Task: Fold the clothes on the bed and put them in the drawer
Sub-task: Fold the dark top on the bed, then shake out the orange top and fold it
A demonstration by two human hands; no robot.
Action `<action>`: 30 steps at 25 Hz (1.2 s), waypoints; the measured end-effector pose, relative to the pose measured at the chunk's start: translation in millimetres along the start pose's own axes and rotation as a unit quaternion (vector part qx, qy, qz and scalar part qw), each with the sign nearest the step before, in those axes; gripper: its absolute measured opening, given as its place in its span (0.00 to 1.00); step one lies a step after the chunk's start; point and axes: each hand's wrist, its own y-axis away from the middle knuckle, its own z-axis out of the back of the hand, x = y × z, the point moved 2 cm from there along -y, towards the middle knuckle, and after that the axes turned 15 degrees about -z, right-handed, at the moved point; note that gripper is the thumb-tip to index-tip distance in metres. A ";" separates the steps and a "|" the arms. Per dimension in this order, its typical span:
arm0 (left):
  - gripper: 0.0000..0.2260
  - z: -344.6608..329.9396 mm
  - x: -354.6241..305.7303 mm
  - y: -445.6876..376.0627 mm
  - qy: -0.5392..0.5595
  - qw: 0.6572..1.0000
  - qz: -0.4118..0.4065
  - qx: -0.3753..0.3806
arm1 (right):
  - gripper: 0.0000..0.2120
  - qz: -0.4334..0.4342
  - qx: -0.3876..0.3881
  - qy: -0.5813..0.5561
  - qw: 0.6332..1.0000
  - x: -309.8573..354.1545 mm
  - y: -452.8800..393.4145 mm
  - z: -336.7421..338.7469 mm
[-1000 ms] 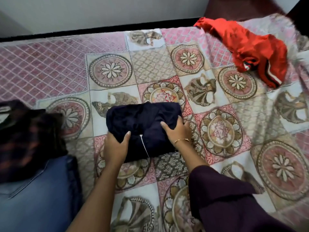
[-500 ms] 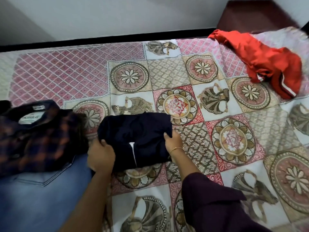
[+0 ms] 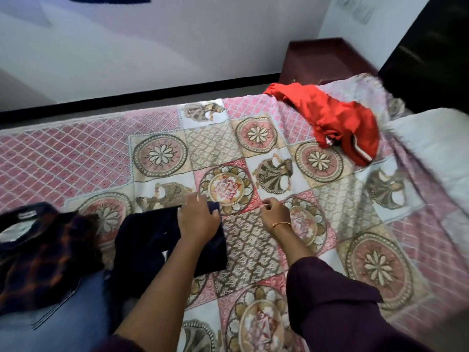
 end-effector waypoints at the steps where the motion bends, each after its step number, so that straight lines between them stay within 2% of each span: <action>1: 0.24 -1.2 -19.3 -6.9 0.004 0.999 -0.034 0.010 | 0.13 0.002 -0.003 -0.007 1.000 -0.2 -4.8 14.6; 5: 0.26 -20.5 -113.9 -39.8 0.024 0.988 -0.141 0.064 | 0.13 0.002 -0.048 0.008 0.999 -19.9 -57.1 85.1; 8: 0.25 -44.3 -173.6 -87.4 0.001 0.979 -0.193 0.071 | 0.16 -0.027 -0.081 0.027 0.996 -29.3 -119.6 132.2; 15: 0.23 -154.1 -280.8 -198.7 0.035 0.971 -0.188 0.145 | 0.23 0.004 -0.124 0.223 0.967 -62.1 -272.8 219.6; 20: 0.23 -213.8 -313.7 -219.5 0.031 0.958 -0.170 0.230 | 0.23 -0.031 -0.052 0.336 0.940 -92.8 -348.7 242.0; 22: 0.26 -221.3 -318.4 -224.6 0.024 0.955 -0.151 0.254 | 0.22 -0.022 -0.061 0.301 0.951 -99.0 -357.1 245.1; 25: 0.28 -214.9 -328.1 -226.3 0.027 0.954 -0.118 0.276 | 0.24 0.027 -0.094 0.172 0.980 -96.4 -351.4 246.8; 28: 0.28 -190.6 -341.1 -227.8 0.034 0.969 -0.102 0.224 | 0.24 0.076 -0.080 -0.063 0.992 -68.6 -325.7 265.0; 30: 0.28 -165.7 -353.0 -226.4 0.042 0.977 -0.115 0.174 | 0.23 0.126 -0.060 -0.147 0.979 -39.9 -295.9 292.5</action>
